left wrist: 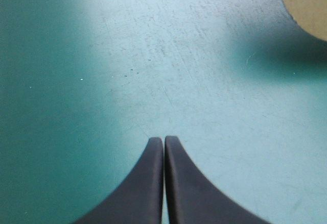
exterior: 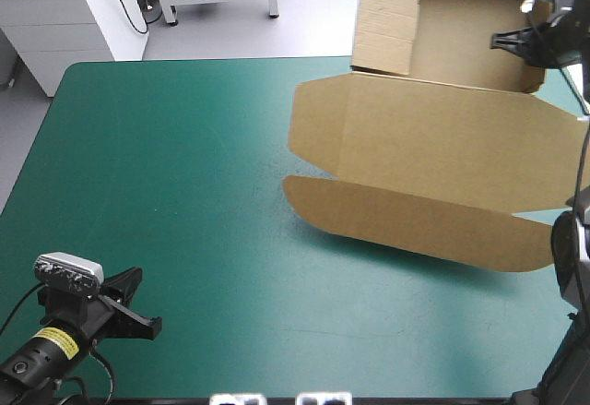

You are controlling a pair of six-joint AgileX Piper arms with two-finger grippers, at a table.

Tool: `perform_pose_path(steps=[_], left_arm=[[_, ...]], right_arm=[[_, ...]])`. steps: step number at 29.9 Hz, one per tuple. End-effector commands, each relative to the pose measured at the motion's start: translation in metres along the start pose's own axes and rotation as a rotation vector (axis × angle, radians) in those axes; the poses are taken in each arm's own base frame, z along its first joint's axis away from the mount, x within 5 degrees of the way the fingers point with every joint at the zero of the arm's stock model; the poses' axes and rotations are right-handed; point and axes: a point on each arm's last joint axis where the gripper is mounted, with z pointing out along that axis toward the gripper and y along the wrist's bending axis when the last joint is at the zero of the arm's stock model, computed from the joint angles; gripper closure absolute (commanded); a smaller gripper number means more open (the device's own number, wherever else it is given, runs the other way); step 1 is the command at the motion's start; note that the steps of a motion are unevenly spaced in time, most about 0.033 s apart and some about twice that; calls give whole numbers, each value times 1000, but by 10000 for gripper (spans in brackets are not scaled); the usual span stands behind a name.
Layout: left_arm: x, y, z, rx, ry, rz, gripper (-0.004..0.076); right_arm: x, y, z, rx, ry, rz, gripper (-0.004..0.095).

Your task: Fold the box

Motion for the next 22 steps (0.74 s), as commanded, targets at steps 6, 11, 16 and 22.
perform_pose_path(steps=[6, 11, 16, 22], left_arm=[[-16, -2, -4, 17, -116, -9, 732], [-17, -2, -4, 18, -128, -9, 732], [-17, -2, -4, 18, -126, -9, 732], [-17, -2, -4, 18, -126, -9, 732]], right_arm=[[-2, -58, 9, 66, 4, 107, 926], [5, -61, 50, 49, 83, 109, 874], [12, -56, 78, -19, 136, 122, 577], [13, -63, 80, 46, 142, 93, 177]])
